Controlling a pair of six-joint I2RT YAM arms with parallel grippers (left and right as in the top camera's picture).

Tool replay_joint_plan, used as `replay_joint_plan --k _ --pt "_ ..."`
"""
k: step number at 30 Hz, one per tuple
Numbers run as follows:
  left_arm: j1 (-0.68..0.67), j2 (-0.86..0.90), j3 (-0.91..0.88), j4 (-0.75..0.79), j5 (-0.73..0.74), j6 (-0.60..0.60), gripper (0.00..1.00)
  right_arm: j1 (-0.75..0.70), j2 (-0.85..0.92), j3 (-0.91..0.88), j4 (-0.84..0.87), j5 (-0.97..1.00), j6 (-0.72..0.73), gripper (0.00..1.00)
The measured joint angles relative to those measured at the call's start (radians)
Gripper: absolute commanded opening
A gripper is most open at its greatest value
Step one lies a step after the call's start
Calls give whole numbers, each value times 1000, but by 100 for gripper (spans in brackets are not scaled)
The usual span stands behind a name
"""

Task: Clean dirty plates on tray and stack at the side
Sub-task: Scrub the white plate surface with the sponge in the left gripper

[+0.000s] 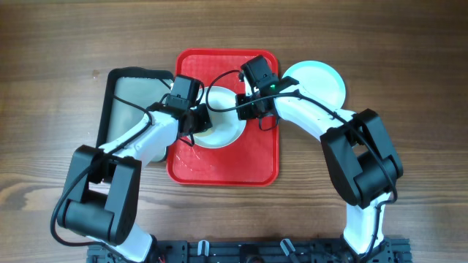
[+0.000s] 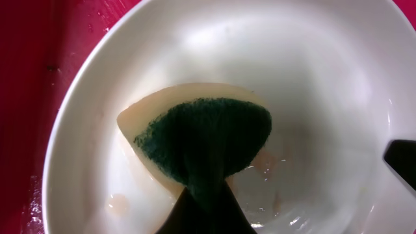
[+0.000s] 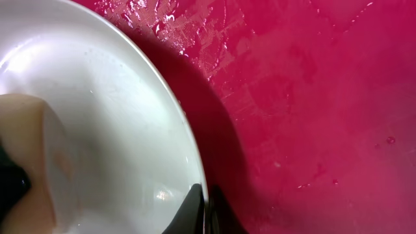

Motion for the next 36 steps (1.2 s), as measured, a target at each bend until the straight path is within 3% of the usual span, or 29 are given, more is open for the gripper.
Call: replay_joint_plan --k 36 --pt "-32 29 2 81 18 -42 4 -1 -3 0 -3 32 0 4"
